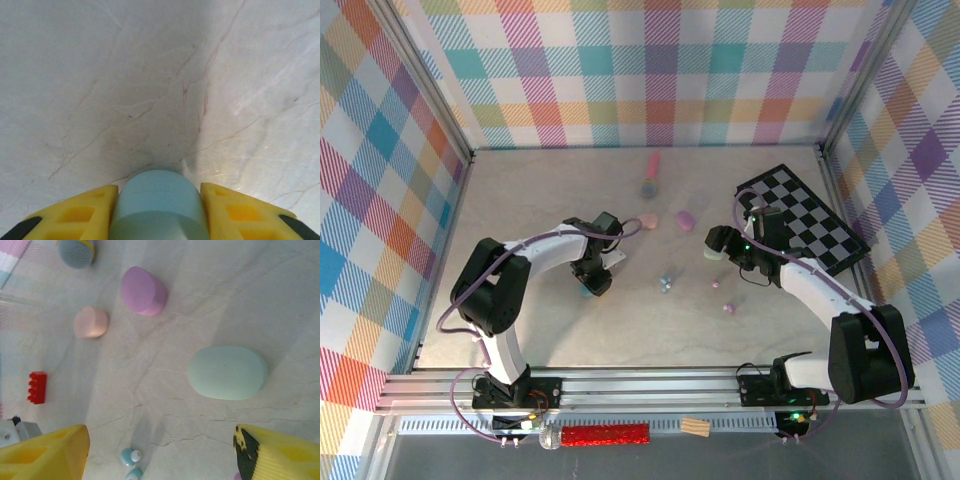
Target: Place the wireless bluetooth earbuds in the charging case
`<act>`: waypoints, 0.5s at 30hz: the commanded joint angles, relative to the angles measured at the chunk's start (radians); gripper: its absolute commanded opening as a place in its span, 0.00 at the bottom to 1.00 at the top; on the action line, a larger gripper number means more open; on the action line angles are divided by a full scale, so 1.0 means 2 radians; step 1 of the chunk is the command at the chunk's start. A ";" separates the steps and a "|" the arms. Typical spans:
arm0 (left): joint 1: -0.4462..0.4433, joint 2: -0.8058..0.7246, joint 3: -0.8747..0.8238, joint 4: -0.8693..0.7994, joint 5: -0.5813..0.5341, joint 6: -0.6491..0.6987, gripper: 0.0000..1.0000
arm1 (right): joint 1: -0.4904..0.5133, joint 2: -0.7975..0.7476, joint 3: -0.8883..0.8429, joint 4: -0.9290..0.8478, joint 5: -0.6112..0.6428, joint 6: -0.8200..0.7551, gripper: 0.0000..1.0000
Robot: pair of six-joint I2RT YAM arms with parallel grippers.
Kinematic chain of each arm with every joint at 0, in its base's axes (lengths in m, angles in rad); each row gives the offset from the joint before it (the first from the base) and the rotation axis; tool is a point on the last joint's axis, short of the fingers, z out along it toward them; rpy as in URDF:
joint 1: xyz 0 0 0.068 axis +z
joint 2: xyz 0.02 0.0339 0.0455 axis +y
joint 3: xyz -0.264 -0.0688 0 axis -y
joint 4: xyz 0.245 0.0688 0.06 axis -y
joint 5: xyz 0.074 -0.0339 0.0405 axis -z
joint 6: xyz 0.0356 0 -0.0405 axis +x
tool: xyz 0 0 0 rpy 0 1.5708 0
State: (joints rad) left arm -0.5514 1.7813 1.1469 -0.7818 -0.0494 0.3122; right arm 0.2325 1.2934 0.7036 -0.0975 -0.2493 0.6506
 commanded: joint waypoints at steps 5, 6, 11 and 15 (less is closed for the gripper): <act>0.011 -0.116 -0.029 0.149 0.038 -0.202 0.37 | 0.048 -0.035 0.004 0.088 -0.063 -0.071 0.76; 0.010 -0.131 -0.039 0.177 0.050 -0.231 0.37 | 0.057 -0.037 0.002 0.099 -0.063 -0.075 0.77; 0.010 -0.204 -0.124 0.369 0.088 -0.460 0.37 | 0.110 -0.044 -0.016 0.185 -0.068 -0.097 0.78; 0.001 -0.223 -0.168 0.455 0.090 -0.646 0.35 | 0.158 -0.046 -0.028 0.248 -0.064 -0.142 0.82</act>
State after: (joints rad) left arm -0.5419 1.3540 0.8577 -0.0891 0.0944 -0.5980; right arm 0.5034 1.2198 0.6685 0.2462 -0.3573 0.4591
